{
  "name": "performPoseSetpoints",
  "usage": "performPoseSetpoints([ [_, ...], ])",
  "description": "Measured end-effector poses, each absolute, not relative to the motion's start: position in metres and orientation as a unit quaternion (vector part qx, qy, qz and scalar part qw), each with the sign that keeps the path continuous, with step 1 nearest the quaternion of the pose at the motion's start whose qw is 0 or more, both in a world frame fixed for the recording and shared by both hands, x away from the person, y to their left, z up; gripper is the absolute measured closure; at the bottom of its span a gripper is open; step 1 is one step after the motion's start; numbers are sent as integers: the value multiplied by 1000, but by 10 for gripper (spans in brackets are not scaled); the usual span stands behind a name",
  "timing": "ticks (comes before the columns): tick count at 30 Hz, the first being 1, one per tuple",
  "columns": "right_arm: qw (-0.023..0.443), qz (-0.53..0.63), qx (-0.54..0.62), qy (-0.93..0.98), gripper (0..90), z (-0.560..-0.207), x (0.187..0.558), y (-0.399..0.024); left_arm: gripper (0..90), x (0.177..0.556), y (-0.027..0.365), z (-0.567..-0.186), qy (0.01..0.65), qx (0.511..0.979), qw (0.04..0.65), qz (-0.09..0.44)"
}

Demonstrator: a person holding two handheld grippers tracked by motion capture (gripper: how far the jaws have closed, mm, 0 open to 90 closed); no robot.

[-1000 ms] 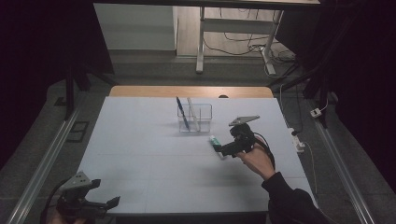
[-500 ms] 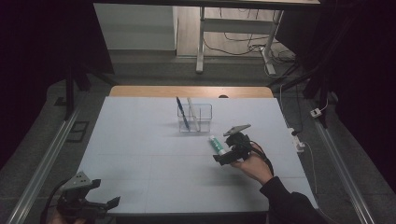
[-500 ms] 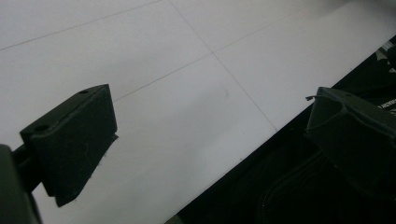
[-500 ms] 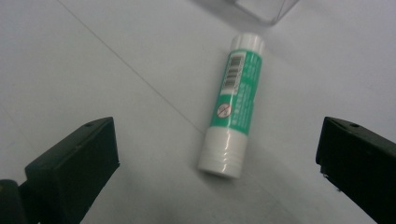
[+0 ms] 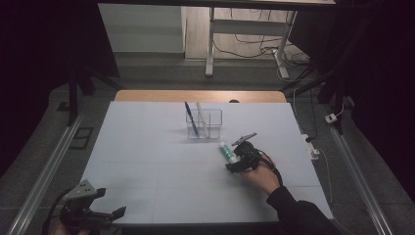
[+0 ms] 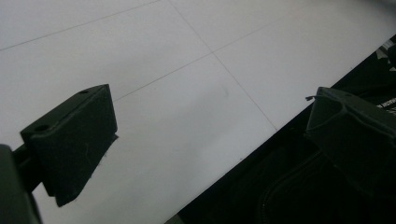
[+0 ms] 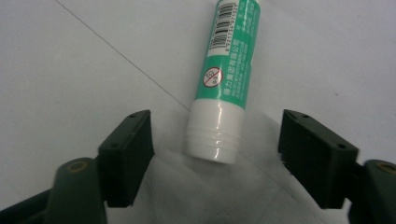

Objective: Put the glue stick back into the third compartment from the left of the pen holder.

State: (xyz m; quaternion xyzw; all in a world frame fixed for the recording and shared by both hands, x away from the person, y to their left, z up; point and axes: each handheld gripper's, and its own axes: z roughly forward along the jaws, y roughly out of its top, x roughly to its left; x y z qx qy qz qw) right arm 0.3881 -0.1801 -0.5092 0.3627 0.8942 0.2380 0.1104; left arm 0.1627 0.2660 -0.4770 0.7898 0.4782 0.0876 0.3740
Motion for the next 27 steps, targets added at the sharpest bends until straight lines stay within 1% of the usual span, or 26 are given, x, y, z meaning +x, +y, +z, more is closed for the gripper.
performPoseSetpoints([
  [4, 114, 237, 364, 894, 418, -508, 388, -181, 20, 163, 266, -477, 479, 789, 374, 87],
  [8, 114, 238, 367, 892, 493, -508, 389, -181, 20, 163, 266, -477, 479, 789, 374, 87],
  [12, 113, 237, 364, 894, 608, -507, 388, -180, 20, 163, 265, -477, 479, 789, 373, 88],
  [16, 113, 233, 368, 893, 649, -506, 388, -179, 21, 163, 265, -477, 479, 790, 373, 89],
  [20, 117, 228, 362, 896, 654, -505, 388, -177, 22, 162, 264, -477, 478, 791, 371, 91],
  [27, 119, 253, 340, 898, 656, -497, 385, -175, 12, 162, 265, -477, 480, 789, 371, 95],
])
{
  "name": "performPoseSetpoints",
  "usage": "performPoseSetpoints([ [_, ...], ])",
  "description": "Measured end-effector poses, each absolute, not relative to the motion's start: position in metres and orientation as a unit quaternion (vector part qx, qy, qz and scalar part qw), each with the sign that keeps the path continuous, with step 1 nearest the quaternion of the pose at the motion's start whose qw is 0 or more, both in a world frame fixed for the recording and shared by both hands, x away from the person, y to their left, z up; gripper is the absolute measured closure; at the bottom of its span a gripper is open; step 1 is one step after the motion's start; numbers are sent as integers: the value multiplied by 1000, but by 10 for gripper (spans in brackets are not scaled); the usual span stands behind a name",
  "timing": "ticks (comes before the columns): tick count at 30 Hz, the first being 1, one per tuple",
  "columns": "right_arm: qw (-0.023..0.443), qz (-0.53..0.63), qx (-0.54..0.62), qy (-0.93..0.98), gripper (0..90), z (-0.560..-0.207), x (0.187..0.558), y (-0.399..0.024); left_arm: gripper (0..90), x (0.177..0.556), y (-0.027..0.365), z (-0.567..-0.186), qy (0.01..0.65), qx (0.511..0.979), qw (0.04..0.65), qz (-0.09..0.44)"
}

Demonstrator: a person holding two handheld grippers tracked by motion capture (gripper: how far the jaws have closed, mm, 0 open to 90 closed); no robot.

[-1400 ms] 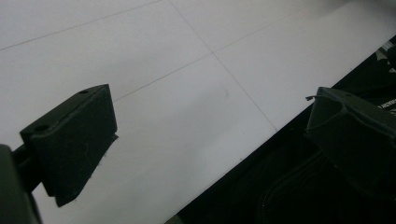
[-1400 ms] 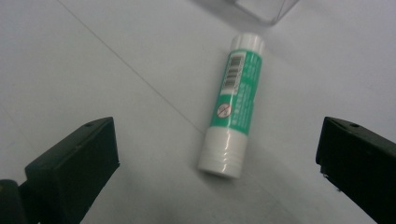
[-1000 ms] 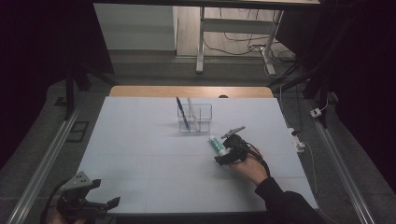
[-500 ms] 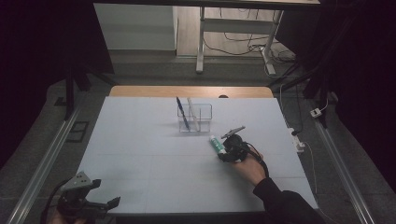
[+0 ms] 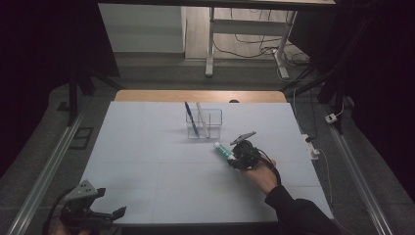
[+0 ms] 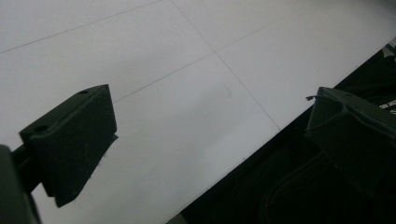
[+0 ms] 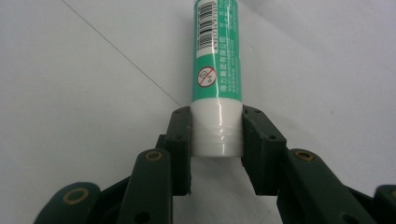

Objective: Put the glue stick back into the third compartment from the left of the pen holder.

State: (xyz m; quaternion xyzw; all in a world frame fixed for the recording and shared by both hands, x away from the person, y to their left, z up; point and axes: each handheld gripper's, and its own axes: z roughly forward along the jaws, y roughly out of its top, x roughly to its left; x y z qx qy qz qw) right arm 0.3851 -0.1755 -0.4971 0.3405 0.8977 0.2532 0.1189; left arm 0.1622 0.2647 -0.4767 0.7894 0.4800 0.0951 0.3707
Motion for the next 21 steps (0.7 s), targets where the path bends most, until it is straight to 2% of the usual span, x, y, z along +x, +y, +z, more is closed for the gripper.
performPoseSetpoints([
  [9, 114, 288, 326, 893, 655, -482, 383, -187, 3, 163, 264, -475, 472, 789, 382, 95],
  [21, 93, 303, 285, 904, 655, -469, 373, -189, 0, 182, 253, -473, 405, 800, 434, 84],
])
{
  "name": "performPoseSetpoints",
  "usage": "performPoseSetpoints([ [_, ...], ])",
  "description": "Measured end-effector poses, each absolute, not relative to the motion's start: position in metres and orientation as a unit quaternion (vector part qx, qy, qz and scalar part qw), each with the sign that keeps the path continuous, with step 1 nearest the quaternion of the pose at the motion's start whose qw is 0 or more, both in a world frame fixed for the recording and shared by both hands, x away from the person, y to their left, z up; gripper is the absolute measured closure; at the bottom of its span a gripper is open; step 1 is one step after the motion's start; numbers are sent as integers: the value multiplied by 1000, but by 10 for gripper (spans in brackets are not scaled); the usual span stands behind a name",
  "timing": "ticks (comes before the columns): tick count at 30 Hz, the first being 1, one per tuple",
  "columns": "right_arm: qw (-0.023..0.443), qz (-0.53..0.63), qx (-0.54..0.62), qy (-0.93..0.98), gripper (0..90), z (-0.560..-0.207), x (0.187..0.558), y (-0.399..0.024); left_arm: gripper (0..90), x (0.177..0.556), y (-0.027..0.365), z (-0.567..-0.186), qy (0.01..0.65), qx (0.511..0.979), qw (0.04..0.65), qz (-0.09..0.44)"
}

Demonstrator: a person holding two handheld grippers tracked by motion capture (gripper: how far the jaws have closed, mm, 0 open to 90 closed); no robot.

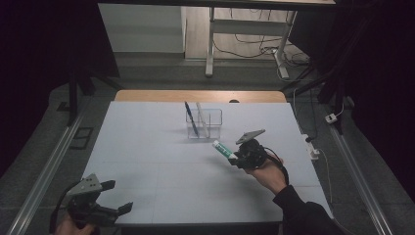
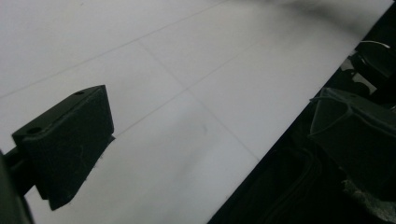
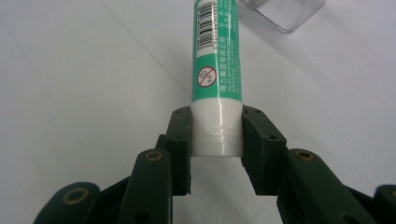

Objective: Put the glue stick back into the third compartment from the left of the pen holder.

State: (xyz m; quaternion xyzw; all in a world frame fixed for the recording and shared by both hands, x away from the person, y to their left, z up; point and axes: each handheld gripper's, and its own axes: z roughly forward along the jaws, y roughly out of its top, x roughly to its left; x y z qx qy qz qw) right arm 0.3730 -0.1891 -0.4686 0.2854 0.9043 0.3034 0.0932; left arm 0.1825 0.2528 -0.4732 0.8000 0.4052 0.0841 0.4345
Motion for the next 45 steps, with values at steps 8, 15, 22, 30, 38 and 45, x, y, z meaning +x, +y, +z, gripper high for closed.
performPoseSetpoints([
  [8, 81, 312, 264, 909, 654, -463, 361, -189, 1, 204, 233, -469, 374, 812, 442, 75],
  [15, 70, 330, 238, 911, 654, -456, 350, -185, 0, 224, 215, -462, 363, 820, 439, 55],
  [22, 55, 335, 208, 917, 654, -452, 338, -179, 0, 245, 191, -458, 331, 839, 429, 51],
  [30, 35, 336, 179, 924, 654, -450, 329, -172, 0, 266, 162, -454, 270, 865, 419, 61],
  [38, 20, 332, 151, 931, 654, -449, 320, -165, 0, 291, 135, -454, 218, 882, 414, 46],
  [45, 7, 322, 125, 938, 654, -450, 316, -158, 10, 302, 104, -459, 153, 914, 372, 50],
])
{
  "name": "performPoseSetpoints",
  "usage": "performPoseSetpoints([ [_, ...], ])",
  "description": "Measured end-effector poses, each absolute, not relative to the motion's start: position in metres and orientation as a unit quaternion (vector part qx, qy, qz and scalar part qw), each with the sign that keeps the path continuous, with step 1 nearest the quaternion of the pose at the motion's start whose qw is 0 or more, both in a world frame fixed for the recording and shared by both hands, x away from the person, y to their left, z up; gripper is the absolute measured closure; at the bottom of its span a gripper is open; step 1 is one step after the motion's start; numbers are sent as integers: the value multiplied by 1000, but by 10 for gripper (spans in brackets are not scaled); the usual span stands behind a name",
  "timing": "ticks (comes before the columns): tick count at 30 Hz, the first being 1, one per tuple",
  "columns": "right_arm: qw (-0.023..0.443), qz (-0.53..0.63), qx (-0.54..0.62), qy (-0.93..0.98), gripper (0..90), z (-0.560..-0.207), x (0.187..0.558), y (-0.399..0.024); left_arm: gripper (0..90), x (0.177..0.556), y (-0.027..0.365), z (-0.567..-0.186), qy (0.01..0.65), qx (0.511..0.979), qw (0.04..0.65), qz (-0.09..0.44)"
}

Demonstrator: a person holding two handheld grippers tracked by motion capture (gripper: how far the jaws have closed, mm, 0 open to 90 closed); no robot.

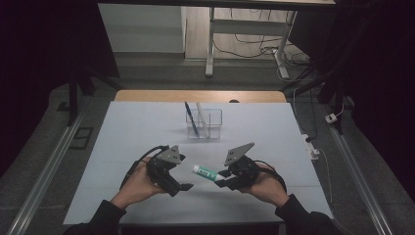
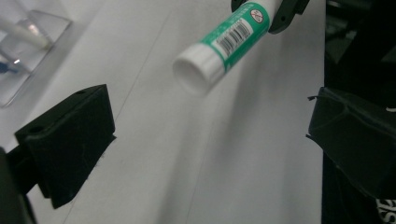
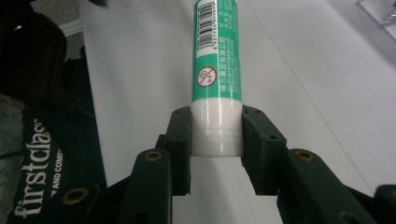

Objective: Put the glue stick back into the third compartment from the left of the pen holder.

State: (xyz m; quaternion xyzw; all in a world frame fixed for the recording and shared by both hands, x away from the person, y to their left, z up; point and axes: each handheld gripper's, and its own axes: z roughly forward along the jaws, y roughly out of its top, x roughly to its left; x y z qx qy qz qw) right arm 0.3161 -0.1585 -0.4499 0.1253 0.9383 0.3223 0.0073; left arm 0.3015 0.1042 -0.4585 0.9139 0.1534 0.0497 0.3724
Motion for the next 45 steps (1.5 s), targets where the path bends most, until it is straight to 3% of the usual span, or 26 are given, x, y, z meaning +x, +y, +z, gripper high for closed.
performPoseSetpoints([
  [5, -1, 308, 107, 945, 653, -452, 313, -153, 69, 304, 90, -461, 119, 926, 355, 52],
  [14, -15, 290, 85, 953, 653, -455, 308, -147, 329, 298, 78, -463, 62, 943, 321, 66],
  [24, -19, 281, 67, 957, 653, -457, 306, -142, 516, 294, 76, -467, 36, 950, 303, 57],
  [35, -14, 273, 33, 961, 649, -459, 301, -140, 642, 289, 74, -472, -25, 960, 275, 55],
  [40, -16, 286, 33, 958, 632, -460, 303, -142, 656, 292, 78, -473, -20, 955, 292, 44],
  [45, -5, 336, 64, 940, 509, -452, 311, -149, 657, 299, 89, -471, 18, 943, 329, 41],
])
